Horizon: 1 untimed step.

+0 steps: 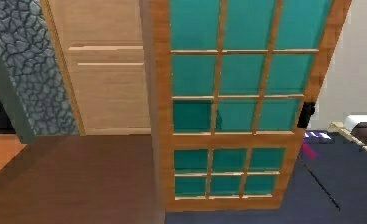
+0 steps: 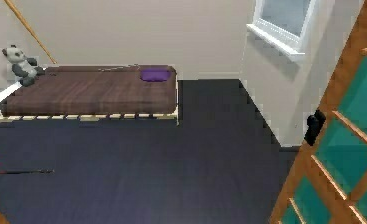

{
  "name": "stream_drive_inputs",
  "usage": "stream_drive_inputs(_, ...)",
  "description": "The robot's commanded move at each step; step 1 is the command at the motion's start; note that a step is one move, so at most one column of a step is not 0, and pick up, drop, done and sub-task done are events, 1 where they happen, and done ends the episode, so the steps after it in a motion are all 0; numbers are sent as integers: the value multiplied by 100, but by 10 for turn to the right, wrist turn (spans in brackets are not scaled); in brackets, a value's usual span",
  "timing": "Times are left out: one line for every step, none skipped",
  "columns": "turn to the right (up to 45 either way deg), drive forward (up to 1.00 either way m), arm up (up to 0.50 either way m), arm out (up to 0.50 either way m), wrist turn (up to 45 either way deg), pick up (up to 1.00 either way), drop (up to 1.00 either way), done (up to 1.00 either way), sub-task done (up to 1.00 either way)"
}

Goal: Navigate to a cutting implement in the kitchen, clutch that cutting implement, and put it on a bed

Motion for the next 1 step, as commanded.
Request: stream_drive_inputs(-450, 0, 0, 0, 0, 0, 0, 0, 0)
